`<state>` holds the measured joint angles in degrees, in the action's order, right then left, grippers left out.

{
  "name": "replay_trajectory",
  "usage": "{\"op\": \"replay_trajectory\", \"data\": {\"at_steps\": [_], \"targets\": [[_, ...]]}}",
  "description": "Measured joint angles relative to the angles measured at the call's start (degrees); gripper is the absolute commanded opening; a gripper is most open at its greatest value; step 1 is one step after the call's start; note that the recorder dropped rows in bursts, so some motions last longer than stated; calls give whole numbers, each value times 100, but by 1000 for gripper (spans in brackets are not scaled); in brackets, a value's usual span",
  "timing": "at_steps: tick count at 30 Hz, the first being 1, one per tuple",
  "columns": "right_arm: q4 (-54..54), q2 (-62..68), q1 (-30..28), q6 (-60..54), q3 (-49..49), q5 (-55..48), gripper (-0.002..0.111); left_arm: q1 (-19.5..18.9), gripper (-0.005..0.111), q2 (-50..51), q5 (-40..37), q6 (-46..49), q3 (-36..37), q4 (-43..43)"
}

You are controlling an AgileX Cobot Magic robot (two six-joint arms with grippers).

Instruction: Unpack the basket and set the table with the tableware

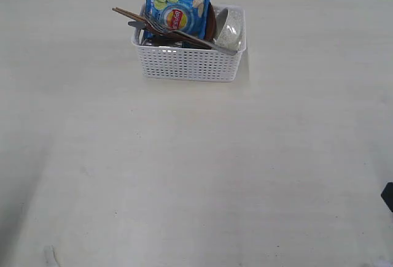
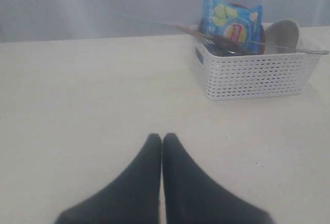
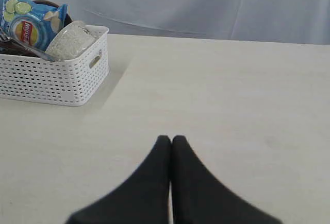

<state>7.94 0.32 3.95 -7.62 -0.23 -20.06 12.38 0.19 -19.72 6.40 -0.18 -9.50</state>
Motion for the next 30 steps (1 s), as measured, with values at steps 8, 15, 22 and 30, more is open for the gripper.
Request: {"op": "replay_trajectory", "data": {"at_steps": [8,15,22,30], "targets": [[42,0,0,0,9,395,0,0,0,0,0,0,0,0],[91,0,0,0,9,1322,0,0,0,0,0,0,0,0],[91,0,0,0,9,2350,0,0,0,0,0,0,0,0],[109,0,0,424,-478,3595,0,0,0,0,0,0,0,0]]}}
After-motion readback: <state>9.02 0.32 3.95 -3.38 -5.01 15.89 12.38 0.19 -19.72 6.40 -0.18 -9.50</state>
